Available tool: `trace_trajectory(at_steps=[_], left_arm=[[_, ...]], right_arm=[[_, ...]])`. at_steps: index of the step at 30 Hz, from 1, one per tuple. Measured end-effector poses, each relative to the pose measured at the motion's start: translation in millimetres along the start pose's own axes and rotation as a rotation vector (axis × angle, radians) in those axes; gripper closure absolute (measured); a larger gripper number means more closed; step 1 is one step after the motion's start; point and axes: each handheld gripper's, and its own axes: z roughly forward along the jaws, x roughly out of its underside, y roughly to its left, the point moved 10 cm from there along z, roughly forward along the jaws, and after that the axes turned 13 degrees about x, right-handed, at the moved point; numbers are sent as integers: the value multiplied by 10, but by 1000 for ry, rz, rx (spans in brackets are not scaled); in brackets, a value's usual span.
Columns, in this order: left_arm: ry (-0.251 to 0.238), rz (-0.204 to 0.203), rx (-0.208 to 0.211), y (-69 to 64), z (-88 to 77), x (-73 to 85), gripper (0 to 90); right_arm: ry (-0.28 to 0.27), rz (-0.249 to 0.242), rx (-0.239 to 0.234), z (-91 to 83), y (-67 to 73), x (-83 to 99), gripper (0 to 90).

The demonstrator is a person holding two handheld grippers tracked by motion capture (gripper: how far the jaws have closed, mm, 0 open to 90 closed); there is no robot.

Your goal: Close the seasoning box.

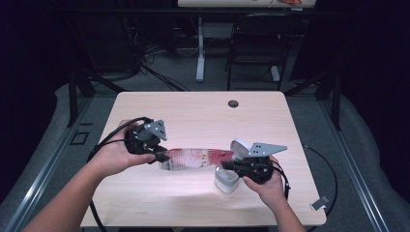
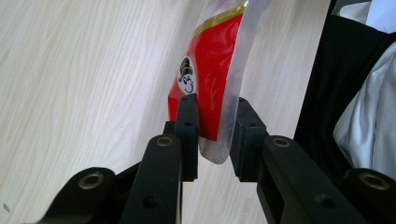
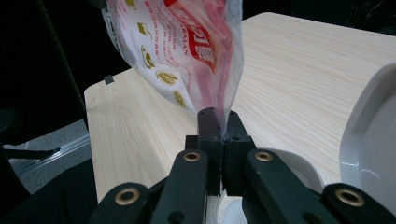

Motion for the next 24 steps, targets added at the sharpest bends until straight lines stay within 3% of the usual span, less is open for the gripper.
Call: trace_trajectory(at_steps=[13,24], left_arm=[[17,20,3,-28,-17,-92,755],[29,15,11,-61,-23,-134,754]], right_arm=[[7,4,7,-77,-6,13,893],[10,11,1,-124,18,49,893]])
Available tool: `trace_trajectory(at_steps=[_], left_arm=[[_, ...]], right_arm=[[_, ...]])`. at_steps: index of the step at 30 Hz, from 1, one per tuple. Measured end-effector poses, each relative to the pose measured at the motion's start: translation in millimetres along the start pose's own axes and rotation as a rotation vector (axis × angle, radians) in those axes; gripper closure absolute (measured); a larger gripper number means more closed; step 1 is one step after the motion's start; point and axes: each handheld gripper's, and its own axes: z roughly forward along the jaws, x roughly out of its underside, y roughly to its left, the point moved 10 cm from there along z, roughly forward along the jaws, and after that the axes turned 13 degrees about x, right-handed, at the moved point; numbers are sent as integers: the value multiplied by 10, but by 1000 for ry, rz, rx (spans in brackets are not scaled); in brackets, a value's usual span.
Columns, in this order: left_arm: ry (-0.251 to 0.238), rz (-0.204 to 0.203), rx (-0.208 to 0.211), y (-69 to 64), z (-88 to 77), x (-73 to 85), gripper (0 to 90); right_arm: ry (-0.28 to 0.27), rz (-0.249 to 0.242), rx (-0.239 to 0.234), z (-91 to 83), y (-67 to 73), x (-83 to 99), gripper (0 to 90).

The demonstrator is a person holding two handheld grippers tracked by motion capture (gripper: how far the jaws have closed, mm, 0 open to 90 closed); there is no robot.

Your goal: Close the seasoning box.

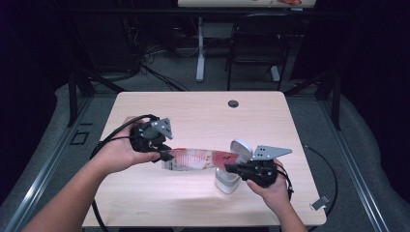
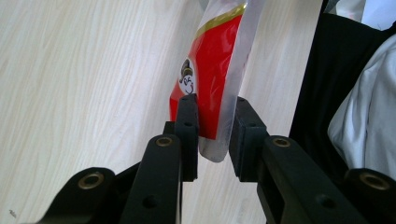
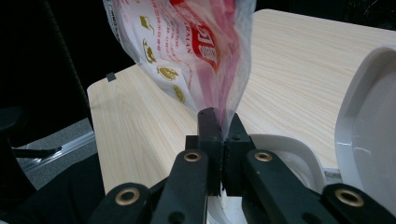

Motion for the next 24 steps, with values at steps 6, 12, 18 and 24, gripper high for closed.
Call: trace_trajectory(at_steps=[6,12,18,24], left_arm=[[7,7,2,-17,-5,-30,754],[14,19,0,-25,-19,-84,753],[8,25,-2,-10,-20,-128,746],[11,24,-1,-7,-10,-131,743]], right_arm=[[-3,6,4,-13,-11,16,888],[-3,7,14,-9,-40,28,877],[-4,12,14,-16,-67,43,885],[-7,23,14,-16,-71,47,892]])
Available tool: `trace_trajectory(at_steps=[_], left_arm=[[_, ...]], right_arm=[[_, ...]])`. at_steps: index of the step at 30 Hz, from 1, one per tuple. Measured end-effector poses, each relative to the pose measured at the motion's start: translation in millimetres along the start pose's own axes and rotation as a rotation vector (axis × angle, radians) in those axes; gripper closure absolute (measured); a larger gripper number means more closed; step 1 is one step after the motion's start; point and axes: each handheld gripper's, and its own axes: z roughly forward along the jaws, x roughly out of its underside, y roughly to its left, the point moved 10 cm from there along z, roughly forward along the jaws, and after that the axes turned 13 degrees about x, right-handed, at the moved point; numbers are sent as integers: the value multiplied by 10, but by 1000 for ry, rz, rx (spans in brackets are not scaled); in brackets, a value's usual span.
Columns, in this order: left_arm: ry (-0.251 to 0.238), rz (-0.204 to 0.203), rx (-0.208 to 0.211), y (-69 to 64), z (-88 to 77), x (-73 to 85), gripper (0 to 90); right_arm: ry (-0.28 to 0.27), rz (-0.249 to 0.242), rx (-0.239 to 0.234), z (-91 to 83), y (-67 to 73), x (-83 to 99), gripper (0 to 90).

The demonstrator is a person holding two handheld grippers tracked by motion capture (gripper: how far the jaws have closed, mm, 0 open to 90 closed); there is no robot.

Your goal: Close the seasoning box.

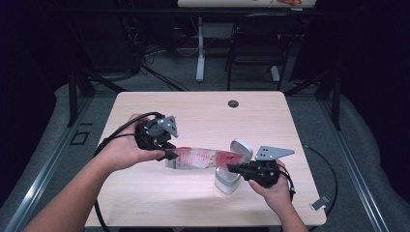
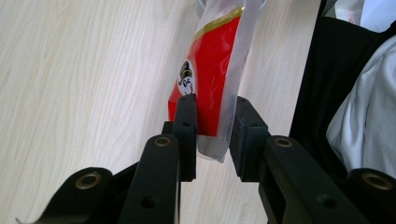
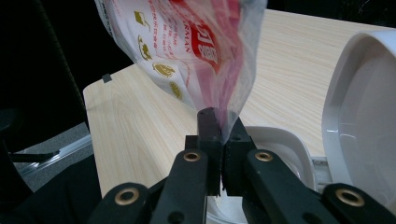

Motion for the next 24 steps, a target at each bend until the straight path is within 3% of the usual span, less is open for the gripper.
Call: trace_trajectory(at_steps=[9,24], left_arm=[[8,15,0,-4,-13,-52,753],[28,48,2,-54,-28,-201,771]], right_arm=[[-4,-7,10,-9,-18,11,889],[3,-63,82,-18,-82,39,864]])
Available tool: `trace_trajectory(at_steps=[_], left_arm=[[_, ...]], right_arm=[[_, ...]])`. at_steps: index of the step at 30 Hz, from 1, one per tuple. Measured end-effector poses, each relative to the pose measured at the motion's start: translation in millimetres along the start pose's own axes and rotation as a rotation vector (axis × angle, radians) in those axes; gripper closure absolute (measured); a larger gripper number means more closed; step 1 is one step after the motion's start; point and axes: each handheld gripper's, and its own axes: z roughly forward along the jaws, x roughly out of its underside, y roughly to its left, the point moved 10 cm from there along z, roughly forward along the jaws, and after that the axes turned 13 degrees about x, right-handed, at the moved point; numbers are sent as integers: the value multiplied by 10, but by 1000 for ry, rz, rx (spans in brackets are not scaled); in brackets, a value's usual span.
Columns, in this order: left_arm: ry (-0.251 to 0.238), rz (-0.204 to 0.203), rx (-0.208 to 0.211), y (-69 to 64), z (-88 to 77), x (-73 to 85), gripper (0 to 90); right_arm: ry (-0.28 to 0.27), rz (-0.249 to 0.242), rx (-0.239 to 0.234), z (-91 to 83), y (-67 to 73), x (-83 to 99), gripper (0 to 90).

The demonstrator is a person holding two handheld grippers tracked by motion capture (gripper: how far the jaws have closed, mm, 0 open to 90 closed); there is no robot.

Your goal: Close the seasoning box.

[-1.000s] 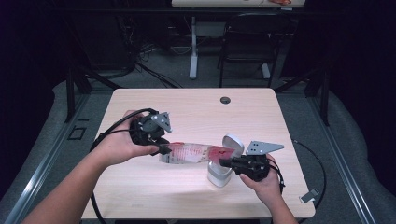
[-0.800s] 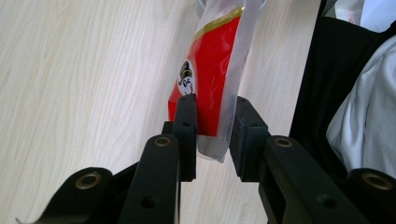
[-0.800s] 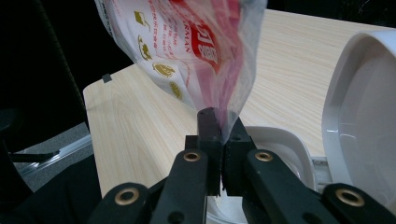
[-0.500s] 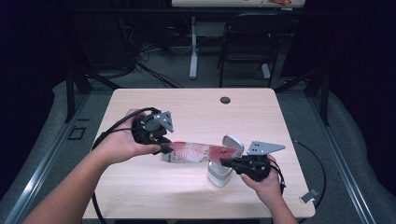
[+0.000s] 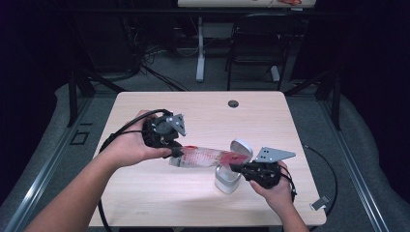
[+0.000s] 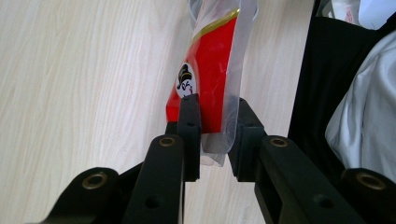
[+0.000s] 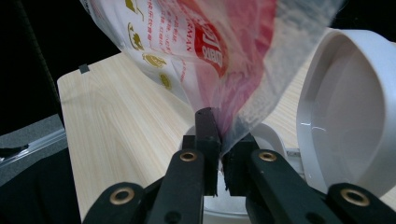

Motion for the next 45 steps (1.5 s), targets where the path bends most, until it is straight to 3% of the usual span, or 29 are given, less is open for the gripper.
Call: trace_trajectory(at_steps=[10,45], left_arm=[[8,18,-4,-12,-27,-79,773],[2,25,-15,-4,-44,-92,773]], right_arm=[[5,-2,14,6,-24,19,841],[5,-2,12,7,-1,30,866]])
